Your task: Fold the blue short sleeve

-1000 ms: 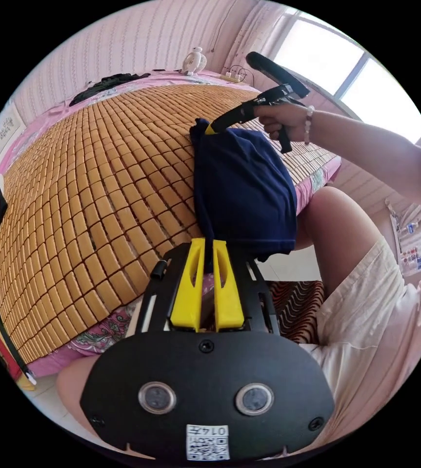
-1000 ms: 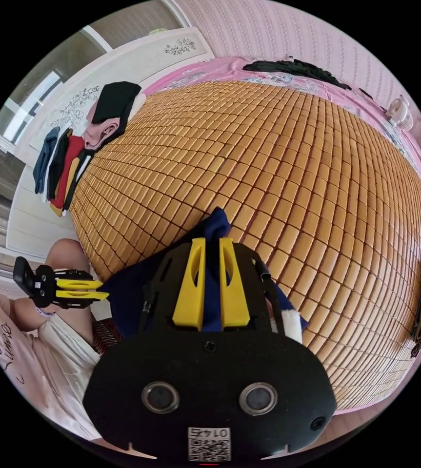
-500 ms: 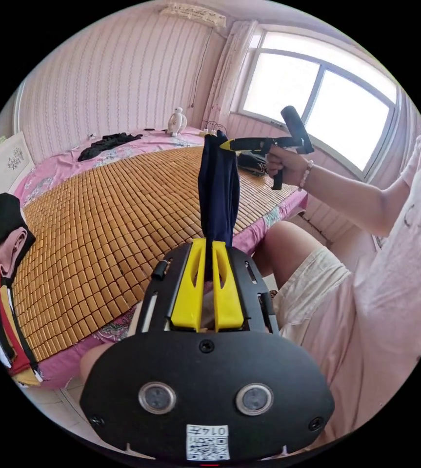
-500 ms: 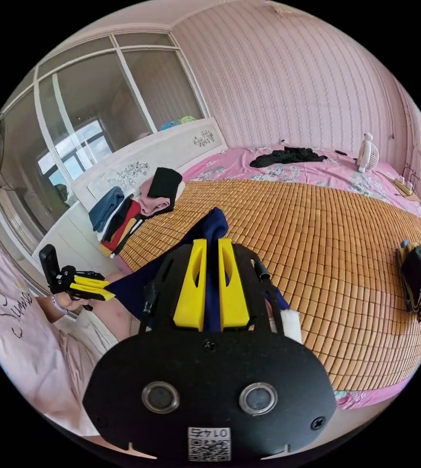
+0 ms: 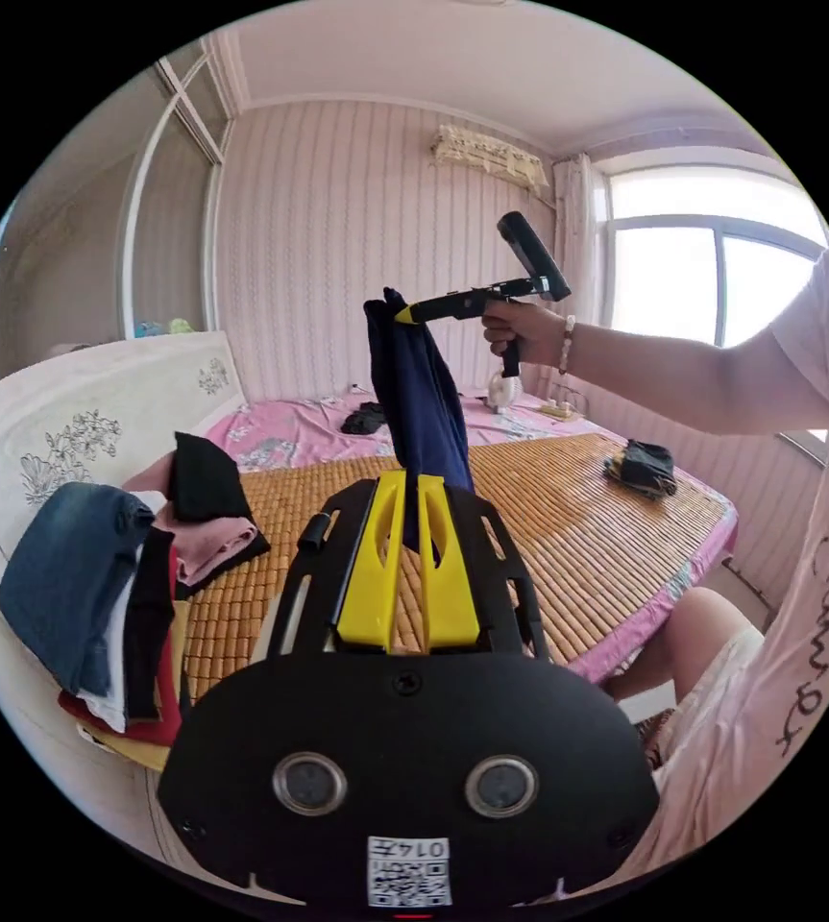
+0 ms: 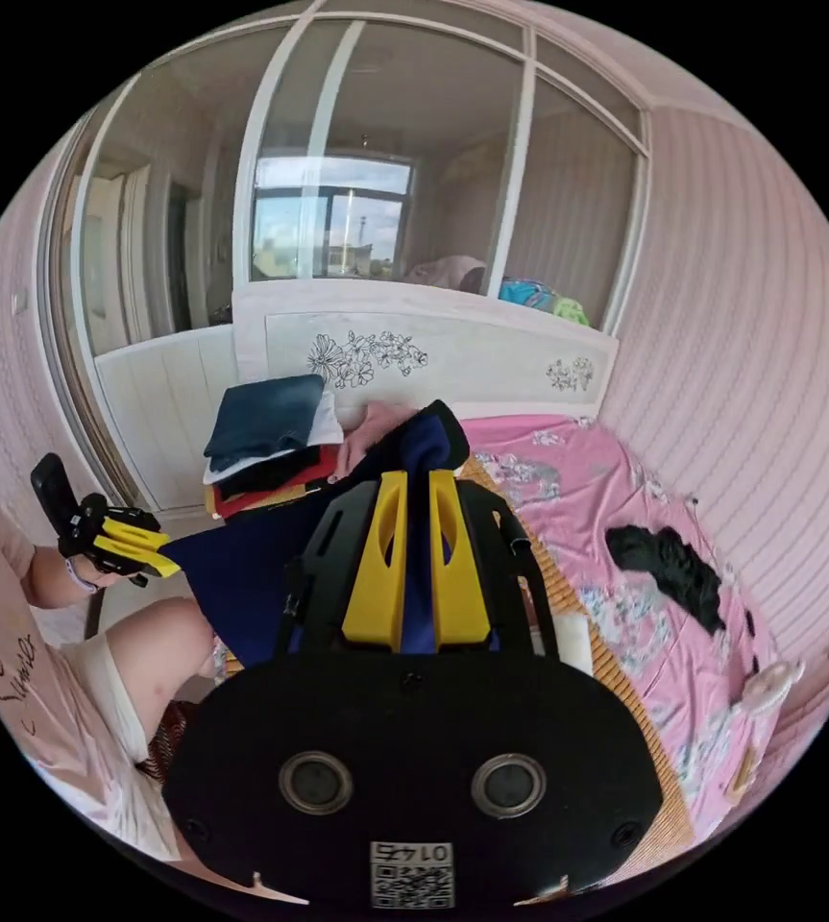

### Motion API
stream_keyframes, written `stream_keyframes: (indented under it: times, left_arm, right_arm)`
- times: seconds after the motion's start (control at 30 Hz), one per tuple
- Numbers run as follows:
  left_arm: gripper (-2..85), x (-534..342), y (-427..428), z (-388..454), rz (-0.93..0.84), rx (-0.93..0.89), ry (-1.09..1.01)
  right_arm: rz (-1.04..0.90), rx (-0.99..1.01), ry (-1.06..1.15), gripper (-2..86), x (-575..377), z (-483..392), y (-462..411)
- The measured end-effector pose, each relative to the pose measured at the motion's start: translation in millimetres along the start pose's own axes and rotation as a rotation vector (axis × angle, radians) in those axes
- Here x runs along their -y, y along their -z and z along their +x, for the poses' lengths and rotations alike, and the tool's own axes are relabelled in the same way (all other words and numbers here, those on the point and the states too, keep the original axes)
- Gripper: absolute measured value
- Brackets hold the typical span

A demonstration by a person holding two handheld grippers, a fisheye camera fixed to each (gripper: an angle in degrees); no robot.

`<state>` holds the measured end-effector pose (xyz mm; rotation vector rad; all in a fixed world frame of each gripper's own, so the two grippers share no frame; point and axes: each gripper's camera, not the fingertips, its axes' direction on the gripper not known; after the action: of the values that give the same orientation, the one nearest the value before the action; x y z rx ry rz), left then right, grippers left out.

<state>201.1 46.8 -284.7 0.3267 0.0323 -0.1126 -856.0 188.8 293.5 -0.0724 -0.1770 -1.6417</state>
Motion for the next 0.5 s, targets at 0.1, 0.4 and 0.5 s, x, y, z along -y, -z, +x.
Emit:
stream_keyframes:
  times: [0.1, 0.4, 0.5]
  left_arm:
    - [5.4, 10.4, -31.6, -70.7, 0.028, 0.157, 0.231]
    - [8.0, -65.5, -76.4, -60.3, -0.200, -0.040, 0.256]
    - [7.7, -83.0, -69.2, -19.6, -0.215, -0.109, 0.228]
  right_arm:
    - [-0.087, 0.090, -0.016, 6.6, 126.9, 8.1, -117.5]
    - [-0.327, -0.001, -0.016, 8.9, 4.0, -36.8, -220.9]
    - [-0.522, -0.085, -0.038, 8.1, -154.9, -65.8, -161.0]
